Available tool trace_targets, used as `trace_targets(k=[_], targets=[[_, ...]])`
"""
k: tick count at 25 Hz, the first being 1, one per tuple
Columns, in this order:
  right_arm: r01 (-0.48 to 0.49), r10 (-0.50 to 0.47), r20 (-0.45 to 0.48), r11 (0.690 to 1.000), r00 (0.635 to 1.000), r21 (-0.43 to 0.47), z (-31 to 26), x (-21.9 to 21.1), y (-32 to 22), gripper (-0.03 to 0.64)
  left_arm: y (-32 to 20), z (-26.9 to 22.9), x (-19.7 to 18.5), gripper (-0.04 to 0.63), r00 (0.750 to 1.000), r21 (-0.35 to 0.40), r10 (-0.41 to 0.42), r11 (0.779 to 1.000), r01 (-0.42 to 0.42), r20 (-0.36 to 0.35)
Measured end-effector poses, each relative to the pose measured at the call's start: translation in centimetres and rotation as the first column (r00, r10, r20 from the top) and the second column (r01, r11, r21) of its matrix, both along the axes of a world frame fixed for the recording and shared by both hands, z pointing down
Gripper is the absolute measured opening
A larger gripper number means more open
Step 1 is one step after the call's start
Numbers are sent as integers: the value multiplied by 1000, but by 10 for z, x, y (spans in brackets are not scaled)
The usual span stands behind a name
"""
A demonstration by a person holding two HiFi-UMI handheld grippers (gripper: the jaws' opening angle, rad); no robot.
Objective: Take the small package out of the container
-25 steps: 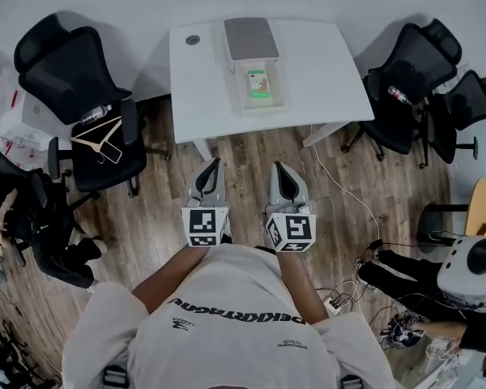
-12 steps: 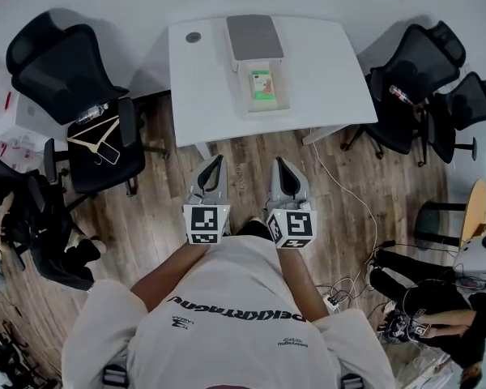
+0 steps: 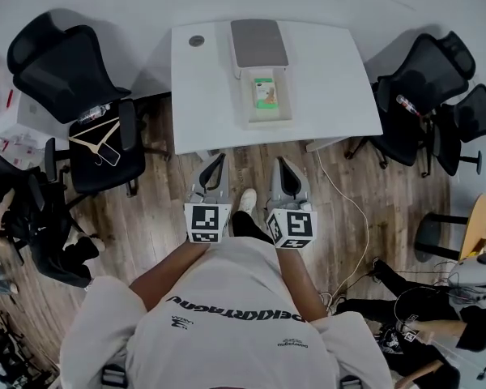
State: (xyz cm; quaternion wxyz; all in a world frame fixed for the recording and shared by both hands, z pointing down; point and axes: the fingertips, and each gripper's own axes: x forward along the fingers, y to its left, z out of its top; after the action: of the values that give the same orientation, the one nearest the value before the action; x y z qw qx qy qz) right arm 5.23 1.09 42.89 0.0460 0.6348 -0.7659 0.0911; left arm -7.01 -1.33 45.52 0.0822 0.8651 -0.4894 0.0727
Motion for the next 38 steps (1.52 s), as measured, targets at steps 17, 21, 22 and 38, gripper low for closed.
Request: trace_targets(k=[17,21,22,38], targets=[[66,-66,2,997,998,-48,20,54,-74,-2,-63,13,61,-2,998,-28,-49,998,50,46],[82,-81,16,995,997,-59,25,62,-85,-2,-73,17,70,-2,996,-37,-62,997,64,61],[86,-84,22,994,996,-62,26,64,-88,-2,-74,18,72,-2,996,-38,-65,997,68,66],[60,-57,22,988,998,-140,45,59,-127,-5,-110,28,61,0,996,-84,-60,994,66,68]])
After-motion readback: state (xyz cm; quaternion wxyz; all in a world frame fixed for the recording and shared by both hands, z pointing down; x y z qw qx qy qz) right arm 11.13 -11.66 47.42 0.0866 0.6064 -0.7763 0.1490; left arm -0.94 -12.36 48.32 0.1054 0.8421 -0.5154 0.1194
